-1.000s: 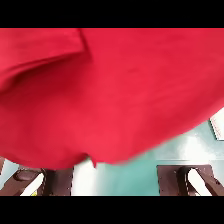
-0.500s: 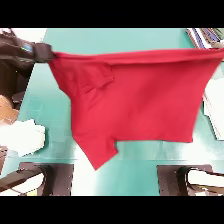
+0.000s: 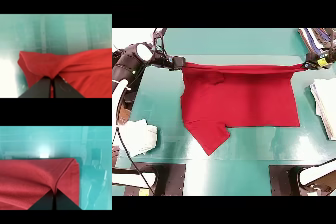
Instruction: Fold the shirts.
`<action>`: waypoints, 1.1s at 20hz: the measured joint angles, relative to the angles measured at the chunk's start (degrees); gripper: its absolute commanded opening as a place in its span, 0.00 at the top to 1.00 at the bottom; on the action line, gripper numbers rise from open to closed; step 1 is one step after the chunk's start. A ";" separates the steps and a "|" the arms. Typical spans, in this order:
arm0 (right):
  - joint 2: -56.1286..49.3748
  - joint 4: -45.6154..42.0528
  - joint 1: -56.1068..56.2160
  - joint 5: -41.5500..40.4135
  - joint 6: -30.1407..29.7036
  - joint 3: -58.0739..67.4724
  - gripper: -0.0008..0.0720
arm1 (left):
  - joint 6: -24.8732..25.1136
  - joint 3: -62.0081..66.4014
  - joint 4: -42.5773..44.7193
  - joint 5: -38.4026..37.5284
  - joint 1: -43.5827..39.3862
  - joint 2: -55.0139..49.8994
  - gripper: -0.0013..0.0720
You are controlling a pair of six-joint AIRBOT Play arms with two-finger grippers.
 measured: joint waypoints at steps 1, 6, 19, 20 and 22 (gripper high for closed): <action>-0.39 -0.70 0.07 0.09 -0.02 0.00 0.97 | 0.00 -0.07 0.02 -1.25 0.00 -0.37 0.95; 0.28 -4.00 0.22 1.31 -0.02 -6.45 0.97 | 0.11 -3.74 -0.02 -8.28 0.00 -1.11 0.95; 12.20 -4.39 -1.25 0.46 -0.61 -25.53 0.47 | -1.55 -17.16 -0.35 -19.67 -0.02 5.14 0.25; 14.95 -4.39 -1.79 0.35 -0.90 -27.98 0.47 | -1.90 -20.68 -0.35 -19.98 0.00 7.72 0.25; 20.20 -4.26 -2.71 0.02 -1.20 -32.81 0.47 | -2.67 -29.70 -1.88 -19.98 0.04 14.34 0.25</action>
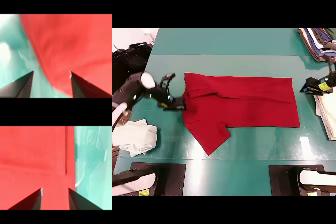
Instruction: Fold the shirts.
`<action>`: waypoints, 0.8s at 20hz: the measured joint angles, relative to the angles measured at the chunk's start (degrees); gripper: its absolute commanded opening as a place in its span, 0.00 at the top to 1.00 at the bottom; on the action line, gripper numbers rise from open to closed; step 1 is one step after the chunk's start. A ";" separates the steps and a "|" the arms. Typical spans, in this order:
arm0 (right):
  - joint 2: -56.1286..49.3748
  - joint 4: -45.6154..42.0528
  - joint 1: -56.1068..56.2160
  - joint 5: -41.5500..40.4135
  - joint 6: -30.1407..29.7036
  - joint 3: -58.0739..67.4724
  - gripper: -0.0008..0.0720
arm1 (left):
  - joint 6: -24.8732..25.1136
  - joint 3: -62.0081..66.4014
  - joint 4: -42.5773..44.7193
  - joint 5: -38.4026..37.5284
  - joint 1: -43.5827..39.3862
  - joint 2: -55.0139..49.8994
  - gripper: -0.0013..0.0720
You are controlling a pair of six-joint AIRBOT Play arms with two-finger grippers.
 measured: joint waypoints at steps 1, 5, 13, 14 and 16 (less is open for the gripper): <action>2.43 0.02 -0.42 -0.44 -0.11 -2.21 0.47 | -0.24 -4.42 -1.62 0.20 -0.04 3.13 0.25; 10.58 0.15 -1.14 -3.45 -0.33 -9.49 0.47 | -0.57 -19.91 -9.46 3.98 -0.07 13.27 0.25; 18.01 0.96 -1.42 -6.19 -0.46 -13.60 0.47 | 3.32 -30.36 -22.40 14.56 -5.14 17.73 0.25; 18.36 1.09 -1.42 -6.16 -0.46 -13.68 0.47 | 3.19 -30.60 -22.80 16.31 -6.32 17.84 0.46; 18.80 1.33 -1.84 -5.03 -0.46 -13.99 0.47 | 2.43 -30.86 -22.10 19.04 -7.74 17.73 0.94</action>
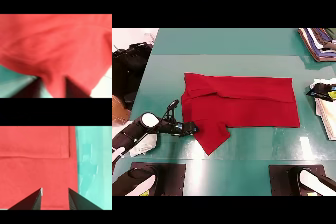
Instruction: Fold the shirts.
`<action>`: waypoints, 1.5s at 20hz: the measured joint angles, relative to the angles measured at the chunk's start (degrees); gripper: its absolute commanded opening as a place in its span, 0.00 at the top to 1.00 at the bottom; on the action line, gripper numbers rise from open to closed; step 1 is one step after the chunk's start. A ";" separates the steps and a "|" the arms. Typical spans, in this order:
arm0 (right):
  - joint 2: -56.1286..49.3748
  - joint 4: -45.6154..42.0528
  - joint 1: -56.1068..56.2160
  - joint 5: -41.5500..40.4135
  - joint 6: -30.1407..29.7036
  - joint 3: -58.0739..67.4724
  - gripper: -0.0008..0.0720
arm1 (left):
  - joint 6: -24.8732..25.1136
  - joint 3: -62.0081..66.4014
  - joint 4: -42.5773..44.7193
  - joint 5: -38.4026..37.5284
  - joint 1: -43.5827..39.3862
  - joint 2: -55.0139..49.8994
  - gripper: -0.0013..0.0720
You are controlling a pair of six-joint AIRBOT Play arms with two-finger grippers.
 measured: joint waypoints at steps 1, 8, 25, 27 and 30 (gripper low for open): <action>0.13 0.02 -0.61 0.66 -0.02 -0.44 0.47 | -0.26 0.22 0.00 0.57 -0.39 0.07 0.94; 0.24 0.22 -11.58 3.82 0.00 -14.53 0.29 | -0.24 4.37 -1.03 -0.72 -1.46 0.20 0.95; -1.97 14.60 -13.00 -14.14 -4.13 -31.50 0.97 | -1.44 6.45 2.99 -5.49 -1.55 2.73 0.95; 1.22 10.69 -12.79 -13.05 -4.42 -31.50 0.97 | -4.59 6.56 7.65 -8.57 -1.55 6.62 0.95; 7.76 6.19 -12.59 -6.23 -4.61 -31.41 0.97 | -8.33 6.58 12.39 -15.98 -1.55 13.84 0.95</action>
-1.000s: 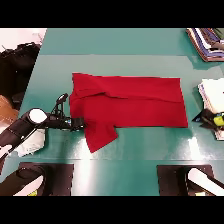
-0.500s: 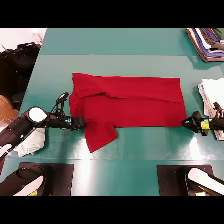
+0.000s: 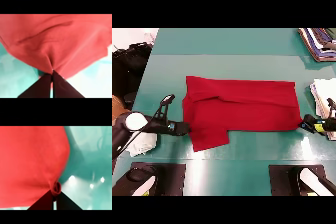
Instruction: Fold the shirts.
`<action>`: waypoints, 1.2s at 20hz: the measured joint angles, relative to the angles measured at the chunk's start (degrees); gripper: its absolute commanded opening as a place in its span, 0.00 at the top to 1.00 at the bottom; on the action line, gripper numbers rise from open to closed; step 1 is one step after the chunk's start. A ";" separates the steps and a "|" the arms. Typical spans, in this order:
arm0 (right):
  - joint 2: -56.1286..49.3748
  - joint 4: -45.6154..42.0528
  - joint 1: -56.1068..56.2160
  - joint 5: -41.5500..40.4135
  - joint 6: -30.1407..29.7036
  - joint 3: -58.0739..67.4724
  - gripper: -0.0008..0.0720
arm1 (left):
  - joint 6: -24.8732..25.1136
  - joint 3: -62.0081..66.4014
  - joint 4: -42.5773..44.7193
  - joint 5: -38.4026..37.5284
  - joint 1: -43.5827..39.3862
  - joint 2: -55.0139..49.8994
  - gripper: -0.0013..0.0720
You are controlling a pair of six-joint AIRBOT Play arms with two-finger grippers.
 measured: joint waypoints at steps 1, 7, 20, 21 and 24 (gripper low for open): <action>2.34 -1.62 0.11 2.23 0.00 0.02 0.97 | -0.98 0.00 0.66 -2.73 0.00 2.32 0.95; 15.96 -6.82 0.20 13.68 0.52 0.50 0.97 | -5.20 1.03 1.99 -13.20 -0.04 10.60 0.95; -9.68 -0.17 10.95 7.04 2.14 25.05 0.91 | 0.63 19.82 12.52 8.41 -0.02 -16.90 0.95; -12.85 -0.07 12.07 6.88 2.32 27.23 0.62 | 0.79 20.81 12.85 9.92 -0.02 -18.86 0.73; -21.24 1.95 13.77 6.40 2.49 33.68 0.47 | 0.87 22.99 13.49 13.81 0.02 -22.29 0.26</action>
